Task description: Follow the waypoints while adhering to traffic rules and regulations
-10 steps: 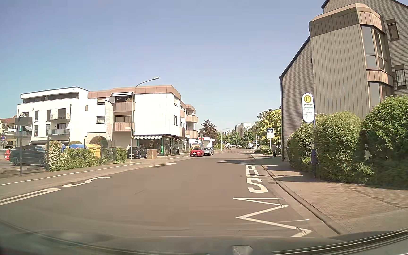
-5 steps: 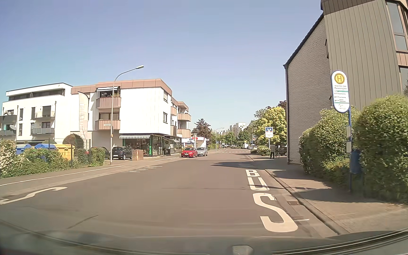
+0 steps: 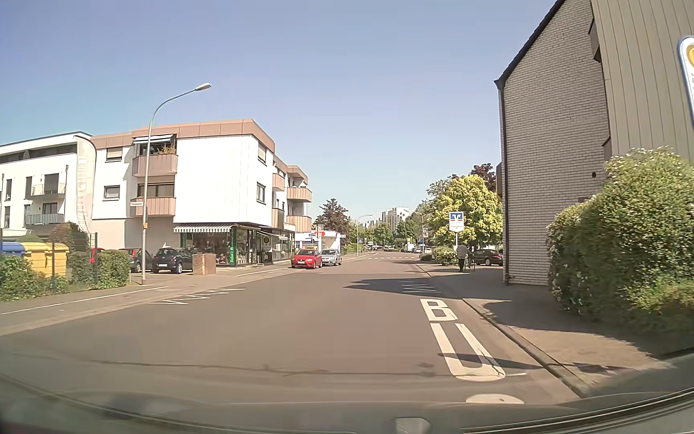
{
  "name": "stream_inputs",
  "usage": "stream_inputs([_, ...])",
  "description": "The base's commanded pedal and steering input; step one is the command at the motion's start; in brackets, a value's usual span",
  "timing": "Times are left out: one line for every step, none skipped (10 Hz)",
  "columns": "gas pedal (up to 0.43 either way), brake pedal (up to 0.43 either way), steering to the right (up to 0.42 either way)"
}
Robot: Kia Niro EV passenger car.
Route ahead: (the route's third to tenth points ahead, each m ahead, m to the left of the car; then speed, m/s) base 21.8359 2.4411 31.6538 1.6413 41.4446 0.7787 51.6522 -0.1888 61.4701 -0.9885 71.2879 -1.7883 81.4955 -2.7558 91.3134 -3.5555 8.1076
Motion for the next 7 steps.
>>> stream_inputs([0.079,0.03,0.016])
stream_inputs([0.079,0.03,0.015])
stream_inputs([0.079,0.03,0.015])
stream_inputs([0.079,0.03,0.015])
stream_inputs([0.079,0.03,0.015])
stream_inputs([0.079,0.03,0.015])
stream_inputs([0.079,0.03,0.015])
